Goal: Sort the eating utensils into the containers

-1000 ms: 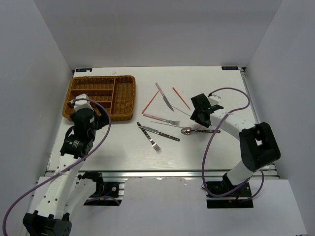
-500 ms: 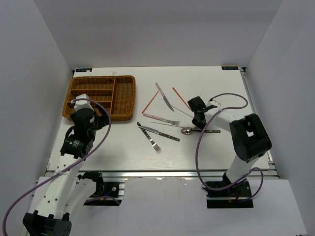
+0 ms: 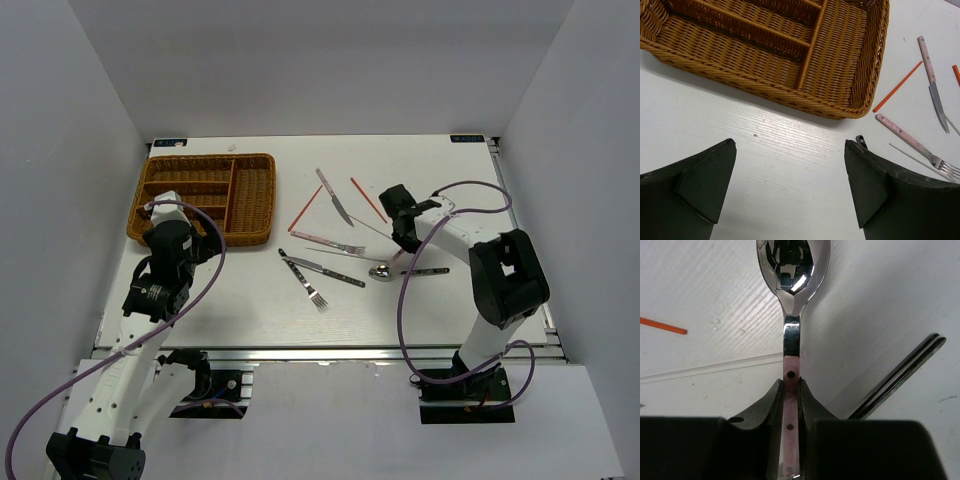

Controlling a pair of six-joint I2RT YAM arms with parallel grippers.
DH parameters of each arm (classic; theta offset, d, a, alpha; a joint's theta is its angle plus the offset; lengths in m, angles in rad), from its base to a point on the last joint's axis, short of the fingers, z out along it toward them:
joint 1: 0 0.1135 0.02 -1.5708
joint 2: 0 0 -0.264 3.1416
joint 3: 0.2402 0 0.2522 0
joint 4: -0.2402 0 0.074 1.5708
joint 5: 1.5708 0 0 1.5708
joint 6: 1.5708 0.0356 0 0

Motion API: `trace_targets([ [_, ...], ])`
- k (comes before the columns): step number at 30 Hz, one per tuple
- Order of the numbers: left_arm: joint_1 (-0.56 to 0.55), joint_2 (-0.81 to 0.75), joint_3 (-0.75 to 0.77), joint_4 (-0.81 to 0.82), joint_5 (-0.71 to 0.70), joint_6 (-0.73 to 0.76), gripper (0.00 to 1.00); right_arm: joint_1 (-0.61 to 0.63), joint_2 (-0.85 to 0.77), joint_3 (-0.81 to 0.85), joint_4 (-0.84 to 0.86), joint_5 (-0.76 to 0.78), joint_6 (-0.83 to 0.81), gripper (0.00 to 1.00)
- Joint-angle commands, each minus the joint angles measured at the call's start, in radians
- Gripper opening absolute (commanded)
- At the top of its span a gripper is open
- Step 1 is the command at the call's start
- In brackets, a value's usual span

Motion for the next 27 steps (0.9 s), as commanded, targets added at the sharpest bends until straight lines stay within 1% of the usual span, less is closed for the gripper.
trace_targets([
  [1, 0.004, -0.005, -0.006, 0.026, 0.014, 0.003, 0.98, 0.007, -0.094, 0.067, -0.025, 0.102, 0.010, 0.00],
  [4, 0.003, -0.014, -0.008, 0.024, 0.005, 0.003, 0.98, 0.007, -0.119, 0.100, 0.016, 0.133, -0.057, 0.00],
  [8, 0.003, -0.023, -0.008, 0.024, -0.005, -0.002, 0.98, 0.011, -0.123, 0.145, 0.094, 0.171, -0.188, 0.00],
  [9, 0.004, -0.025, -0.009, 0.024, -0.007, -0.002, 0.98, 0.022, -0.116, 0.159, 0.109, 0.200, -0.250, 0.00],
  [11, 0.003, -0.027, -0.008, 0.023, -0.015, -0.003, 0.98, 0.056, -0.103, 0.212, 0.117, 0.240, -0.290, 0.00],
  [12, 0.004, -0.028, -0.006, 0.021, -0.018, -0.005, 0.98, 0.061, -0.094, 0.226, 0.140, 0.195, -0.368, 0.00],
  [13, 0.003, -0.028, -0.006, 0.020, -0.022, -0.006, 0.98, 0.070, -0.094, 0.228, 0.268, 0.126, -0.427, 0.00],
  [14, 0.003, -0.030, -0.003, 0.018, -0.028, -0.008, 0.98, 0.076, -0.097, 0.200, 0.360, -0.078, -0.489, 0.00],
  [16, 0.004, -0.037, -0.003, 0.015, -0.051, -0.009, 0.98, 0.105, -0.088, 0.200, 0.459, -0.259, -0.534, 0.00],
  [17, 0.004, -0.040, -0.003, 0.012, -0.058, -0.012, 0.98, 0.122, -0.076, 0.237, 0.508, -0.357, -0.535, 0.00],
  [20, 0.003, -0.053, -0.003, 0.006, -0.087, -0.020, 0.98, 0.202, 0.030, 0.367, 0.492, -0.428, -0.502, 0.00],
  [21, 0.004, -0.056, -0.003, 0.006, -0.097, -0.022, 0.98, 0.218, 0.100, 0.460, 0.476, -0.441, -0.486, 0.00],
  [23, 0.004, -0.056, -0.005, 0.004, -0.104, -0.025, 0.98, 0.266, 0.171, 0.546, 0.475, -0.453, -0.429, 0.00],
  [24, 0.004, -0.051, -0.003, 0.001, -0.107, -0.025, 0.98, 0.280, 0.246, 0.638, 0.469, -0.447, -0.415, 0.00],
  [26, 0.004, -0.036, 0.000, -0.003, -0.114, -0.026, 0.98, 0.309, 0.326, 0.744, 0.450, -0.438, -0.387, 0.00],
  [27, 0.003, -0.033, 0.000, -0.005, -0.116, -0.026, 0.98, 0.315, 0.413, 0.804, 0.436, -0.442, -0.377, 0.00],
])
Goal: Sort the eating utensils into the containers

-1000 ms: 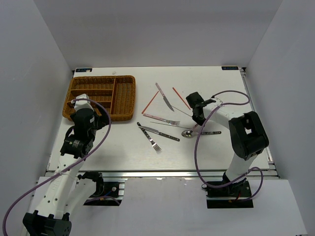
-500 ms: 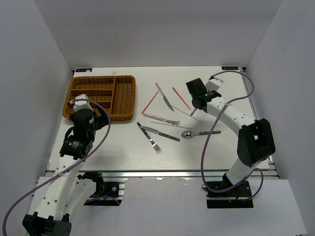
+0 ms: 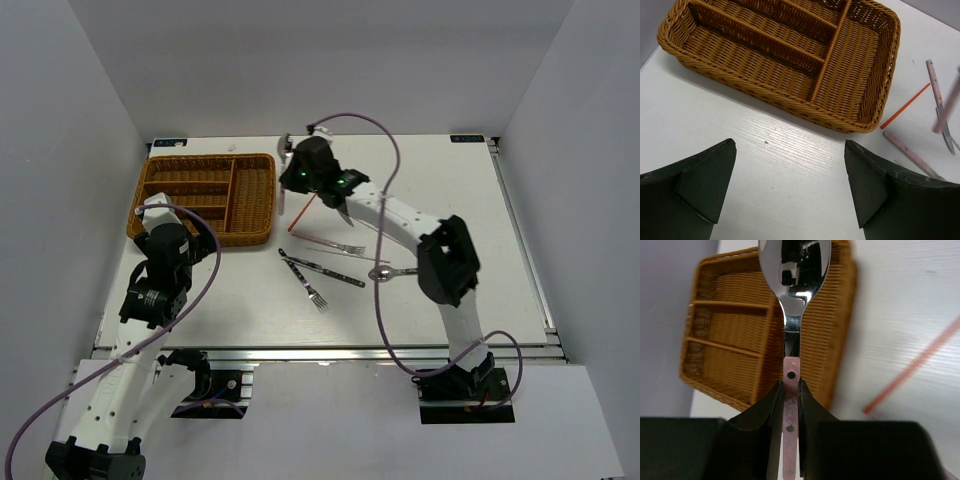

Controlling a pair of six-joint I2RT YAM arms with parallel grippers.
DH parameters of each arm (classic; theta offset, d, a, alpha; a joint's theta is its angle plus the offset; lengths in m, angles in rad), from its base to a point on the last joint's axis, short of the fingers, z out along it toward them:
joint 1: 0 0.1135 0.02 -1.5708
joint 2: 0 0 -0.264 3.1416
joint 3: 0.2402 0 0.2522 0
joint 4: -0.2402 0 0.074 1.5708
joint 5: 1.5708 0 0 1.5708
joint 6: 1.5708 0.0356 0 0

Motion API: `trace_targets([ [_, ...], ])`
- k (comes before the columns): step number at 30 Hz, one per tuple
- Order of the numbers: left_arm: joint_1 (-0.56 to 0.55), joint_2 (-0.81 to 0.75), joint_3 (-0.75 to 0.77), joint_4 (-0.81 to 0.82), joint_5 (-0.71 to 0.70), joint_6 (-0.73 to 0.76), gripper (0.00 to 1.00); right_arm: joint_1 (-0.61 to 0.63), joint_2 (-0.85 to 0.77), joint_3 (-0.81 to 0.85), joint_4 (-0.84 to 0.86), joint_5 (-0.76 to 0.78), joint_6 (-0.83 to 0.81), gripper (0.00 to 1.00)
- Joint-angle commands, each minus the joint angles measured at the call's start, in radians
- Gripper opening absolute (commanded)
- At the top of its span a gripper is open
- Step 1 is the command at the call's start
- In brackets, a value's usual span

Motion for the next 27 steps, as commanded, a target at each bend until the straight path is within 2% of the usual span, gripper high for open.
trace_targets([
  [1, 0.003, 0.010, 0.002, -0.005, -0.031, -0.009, 0.98, 0.026, 0.153, 0.242, 0.004, -0.056, 0.053, 0.00],
  [3, 0.004, 0.012, -0.001, -0.002, -0.030, -0.009, 0.98, 0.031, 0.262, 0.377, 0.001, -0.065, 0.079, 0.00],
  [5, 0.004, 0.017, -0.001, 0.000, -0.028, -0.009, 0.98, 0.031, 0.342, 0.436, 0.013, -0.058, 0.096, 0.00],
  [10, 0.004, 0.014, -0.004, 0.001, -0.021, -0.008, 0.98, 0.031, 0.398, 0.473, 0.065, -0.061, 0.126, 0.01],
  [14, 0.003, 0.012, -0.003, 0.001, -0.016, -0.006, 0.98, 0.025, 0.437, 0.510, 0.090, -0.131, 0.101, 0.29],
  [15, 0.004, 0.010, -0.003, 0.001, -0.016, -0.006, 0.98, 0.021, 0.438, 0.516, 0.084, -0.145, 0.090, 0.44],
  [17, 0.003, 0.007, -0.006, 0.003, -0.013, -0.005, 0.98, 0.018, 0.410, 0.503, 0.070, -0.168, 0.046, 0.65],
  [18, 0.004, 0.004, -0.006, 0.003, -0.011, -0.005, 0.98, 0.015, 0.390, 0.487, 0.068, -0.174, 0.028, 0.84],
  [20, 0.004, 0.003, -0.006, 0.003, -0.010, -0.005, 0.98, 0.008, 0.299, 0.429, 0.070, -0.176, -0.028, 0.89],
  [22, 0.004, 0.004, -0.006, 0.003, -0.008, -0.005, 0.98, -0.014, 0.226, 0.317, 0.067, -0.176, -0.075, 0.89],
  [25, 0.004, 0.004, -0.006, 0.004, -0.007, -0.003, 0.98, -0.067, 0.065, 0.152, 0.000, -0.197, -0.222, 0.89],
  [27, 0.004, 0.001, -0.006, 0.003, -0.005, -0.003, 0.98, -0.096, -0.061, 0.007, -0.082, -0.164, -0.397, 0.89],
])
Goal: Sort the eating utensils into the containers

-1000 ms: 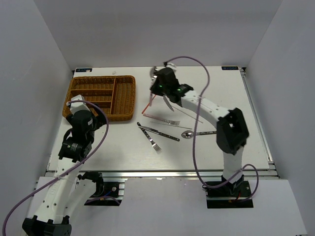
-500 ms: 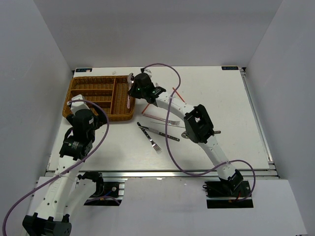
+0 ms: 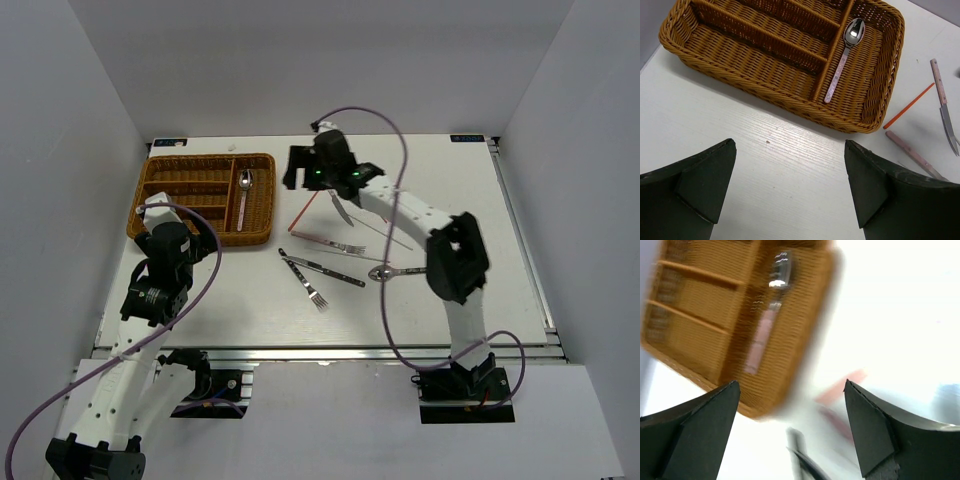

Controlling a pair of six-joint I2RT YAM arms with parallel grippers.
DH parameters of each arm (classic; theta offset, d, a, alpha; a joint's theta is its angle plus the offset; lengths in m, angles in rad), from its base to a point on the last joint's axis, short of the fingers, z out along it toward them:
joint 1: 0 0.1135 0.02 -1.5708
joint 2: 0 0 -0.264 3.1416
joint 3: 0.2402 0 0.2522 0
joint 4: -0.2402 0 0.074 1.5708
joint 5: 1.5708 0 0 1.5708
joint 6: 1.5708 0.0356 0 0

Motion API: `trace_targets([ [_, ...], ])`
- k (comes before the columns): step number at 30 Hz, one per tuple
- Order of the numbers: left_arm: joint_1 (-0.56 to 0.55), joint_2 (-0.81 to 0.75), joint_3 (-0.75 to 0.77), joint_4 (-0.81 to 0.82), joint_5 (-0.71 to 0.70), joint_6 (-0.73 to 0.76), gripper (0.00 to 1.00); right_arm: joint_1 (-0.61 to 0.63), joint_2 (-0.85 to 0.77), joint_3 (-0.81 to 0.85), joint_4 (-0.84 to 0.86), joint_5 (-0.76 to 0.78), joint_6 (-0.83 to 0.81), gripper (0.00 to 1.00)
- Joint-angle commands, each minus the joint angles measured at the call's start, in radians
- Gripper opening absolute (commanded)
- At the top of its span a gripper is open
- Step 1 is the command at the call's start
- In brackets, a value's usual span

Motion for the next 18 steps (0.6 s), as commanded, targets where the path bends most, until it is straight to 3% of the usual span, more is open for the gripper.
trace_targets([
  [1, 0.004, -0.017, -0.007, 0.007, 0.012, -0.001, 0.98, -0.066, -0.279, -0.176, -0.133, 0.157, -0.323, 0.89],
  [3, 0.004, -0.016, -0.007, 0.011, 0.018, 0.001, 0.98, -0.087, -0.358, -0.292, -0.201, 0.313, -0.336, 0.89],
  [4, 0.004, -0.005, -0.007, 0.013, 0.029, 0.002, 0.98, -0.100, -0.421, -0.387, -0.290, 0.470, -0.304, 0.89],
  [6, 0.004, 0.006, -0.006, 0.011, 0.033, 0.002, 0.98, -0.140, -0.481, -0.474, -0.369, 0.547, -0.220, 0.89],
  [8, 0.004, 0.014, -0.004, 0.008, 0.040, 0.002, 0.98, -0.161, -0.582, -0.642, -0.355, 0.475, -0.288, 0.89],
  [12, 0.003, 0.007, -0.009, 0.013, 0.052, 0.001, 0.98, -0.189, -0.731, -0.897, -0.214, 0.377, -0.637, 0.76],
  [15, -0.005, 0.011, -0.010, 0.013, 0.056, -0.001, 0.98, -0.219, -0.809, -0.963, -0.203, 0.293, -0.744, 0.75],
  [18, -0.025, 0.017, -0.012, 0.013, 0.060, 0.001, 0.98, -0.258, -0.831, -0.933, -0.309, 0.096, -0.802, 0.78],
])
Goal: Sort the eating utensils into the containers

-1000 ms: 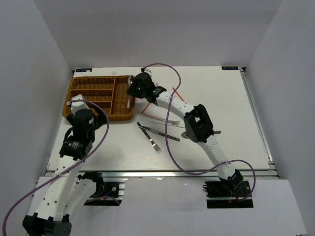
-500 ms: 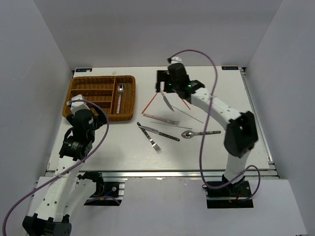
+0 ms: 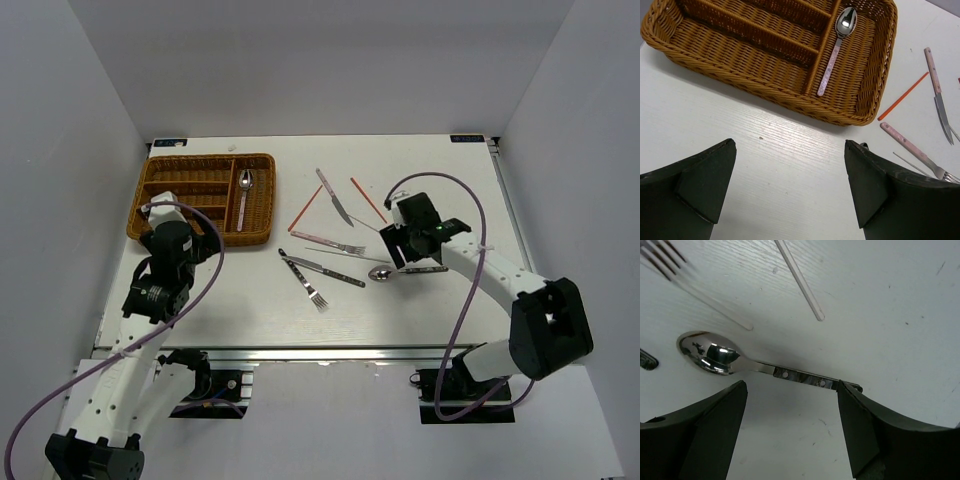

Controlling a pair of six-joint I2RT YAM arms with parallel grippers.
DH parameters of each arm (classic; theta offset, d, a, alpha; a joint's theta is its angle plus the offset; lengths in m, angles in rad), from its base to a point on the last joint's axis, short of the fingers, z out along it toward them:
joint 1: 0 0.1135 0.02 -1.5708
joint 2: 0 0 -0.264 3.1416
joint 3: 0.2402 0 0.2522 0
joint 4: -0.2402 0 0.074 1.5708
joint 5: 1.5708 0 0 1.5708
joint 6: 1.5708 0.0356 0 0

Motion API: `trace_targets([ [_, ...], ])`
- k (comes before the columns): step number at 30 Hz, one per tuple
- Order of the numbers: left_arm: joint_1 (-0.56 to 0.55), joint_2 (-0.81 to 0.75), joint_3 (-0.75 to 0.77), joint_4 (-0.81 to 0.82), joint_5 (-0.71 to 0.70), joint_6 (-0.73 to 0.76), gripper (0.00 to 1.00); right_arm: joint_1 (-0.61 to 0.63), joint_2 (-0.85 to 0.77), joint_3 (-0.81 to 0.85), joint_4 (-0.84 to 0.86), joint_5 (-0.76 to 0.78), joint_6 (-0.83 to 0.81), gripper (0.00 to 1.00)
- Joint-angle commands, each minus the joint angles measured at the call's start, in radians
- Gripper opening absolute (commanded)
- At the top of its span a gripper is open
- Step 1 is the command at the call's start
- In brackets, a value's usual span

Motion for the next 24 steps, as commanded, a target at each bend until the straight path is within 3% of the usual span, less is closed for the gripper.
trace_targets([
  [1, -0.018, 0.001, -0.013, 0.015, 0.022, 0.000, 0.98, -0.036, -0.070, 0.054, -0.024, -0.188, -0.145, 0.78],
  [3, -0.026, 0.016, -0.016, 0.038, 0.086, 0.017, 0.98, -0.044, -0.082, 0.070, -0.032, -0.179, -0.093, 0.81],
  [5, -0.036, 0.041, -0.023, 0.068, 0.172, 0.037, 0.98, -0.045, -0.146, 0.053, 0.020, -0.141, 0.016, 0.89],
  [7, -0.053, 0.122, 0.002, 0.089, 0.301, 0.046, 0.98, -0.053, -0.233, 0.031, 0.087, 0.035, 0.163, 0.89],
  [8, -0.111, 0.160, 0.026, 0.092, 0.336, 0.048, 0.98, -0.070, -0.270, 0.060, 0.033, 0.147, 0.340, 0.89],
  [10, -0.221, 0.287, 0.135, 0.095, 0.286, 0.062, 0.98, -0.085, -0.288, 0.108, -0.012, 0.172, 0.435, 0.89],
  [11, -0.360, 0.337, 0.178, 0.101, 0.255, 0.080, 0.98, -0.088, -0.315, 0.132, -0.094, 0.175, 0.489, 0.89],
  [16, -0.660, 0.709, 0.472, 0.109, 0.185, 0.262, 0.98, -0.090, -0.563, 0.218, -0.222, 0.312, 0.607, 0.89],
  [19, -0.722, 0.927, 0.638, 0.156, 0.189, 0.359, 0.98, -0.090, -0.714, 0.264, -0.232, 0.324, 0.587, 0.89],
  [24, -0.791, 1.200, 0.834, 0.312, 0.483, 0.463, 0.93, -0.091, -0.778, 0.336, -0.340, 0.301, 0.560, 0.89],
])
